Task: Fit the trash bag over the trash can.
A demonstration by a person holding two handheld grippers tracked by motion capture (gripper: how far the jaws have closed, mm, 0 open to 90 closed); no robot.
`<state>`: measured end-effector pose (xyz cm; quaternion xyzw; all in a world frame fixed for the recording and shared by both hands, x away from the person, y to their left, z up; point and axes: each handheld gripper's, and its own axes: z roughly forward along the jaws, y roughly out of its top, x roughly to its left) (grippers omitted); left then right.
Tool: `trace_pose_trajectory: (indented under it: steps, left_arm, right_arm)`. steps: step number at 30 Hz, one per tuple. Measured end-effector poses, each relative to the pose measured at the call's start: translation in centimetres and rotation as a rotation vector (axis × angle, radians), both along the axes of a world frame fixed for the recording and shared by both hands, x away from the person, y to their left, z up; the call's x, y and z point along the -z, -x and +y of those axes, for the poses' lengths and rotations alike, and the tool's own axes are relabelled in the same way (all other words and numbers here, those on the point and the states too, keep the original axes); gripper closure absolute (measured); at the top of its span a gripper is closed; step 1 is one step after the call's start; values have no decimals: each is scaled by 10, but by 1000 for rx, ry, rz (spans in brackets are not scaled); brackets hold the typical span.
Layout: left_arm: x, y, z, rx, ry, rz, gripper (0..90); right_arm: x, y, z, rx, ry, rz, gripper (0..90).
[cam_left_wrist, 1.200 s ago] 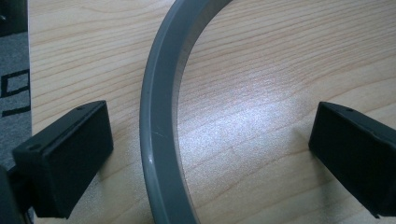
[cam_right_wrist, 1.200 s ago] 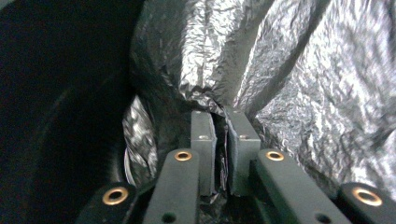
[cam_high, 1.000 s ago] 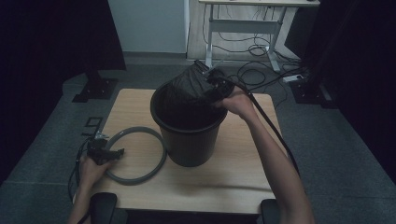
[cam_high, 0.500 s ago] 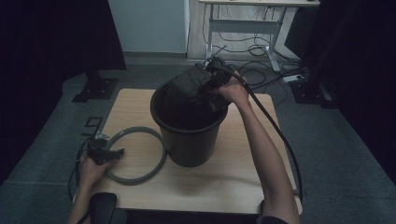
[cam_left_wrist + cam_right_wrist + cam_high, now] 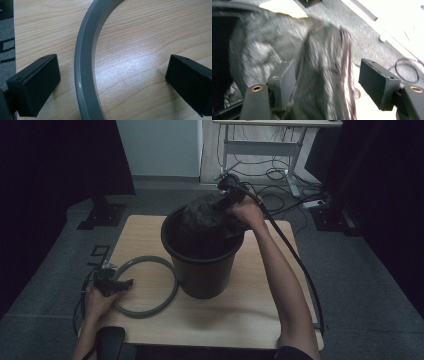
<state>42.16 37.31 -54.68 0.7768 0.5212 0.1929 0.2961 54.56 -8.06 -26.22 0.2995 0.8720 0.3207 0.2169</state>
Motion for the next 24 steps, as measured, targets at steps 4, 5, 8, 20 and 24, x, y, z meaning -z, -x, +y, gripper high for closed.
trace_pose_trajectory:
  steps: [4,5,8,20,24]
  left_arm:
    - [0,0,0,0,0,0,0]
    - [0,0,0,0,0,0,0]
    - [0,0,0,0,0,0,0]
    - [0,0,0,3,-1,-1,0]
    - [0,0,0,3,-1,-1,0]
  right_arm:
    - [3,-8,20,-52,-8,-7,229]
    - [6,-11,25,-48,-1,-2,198]
    - [18,-20,37,-58,31,11,189]
    - [32,-28,29,-5,154,129,591]
    - [31,-18,4,39,135,143,602]
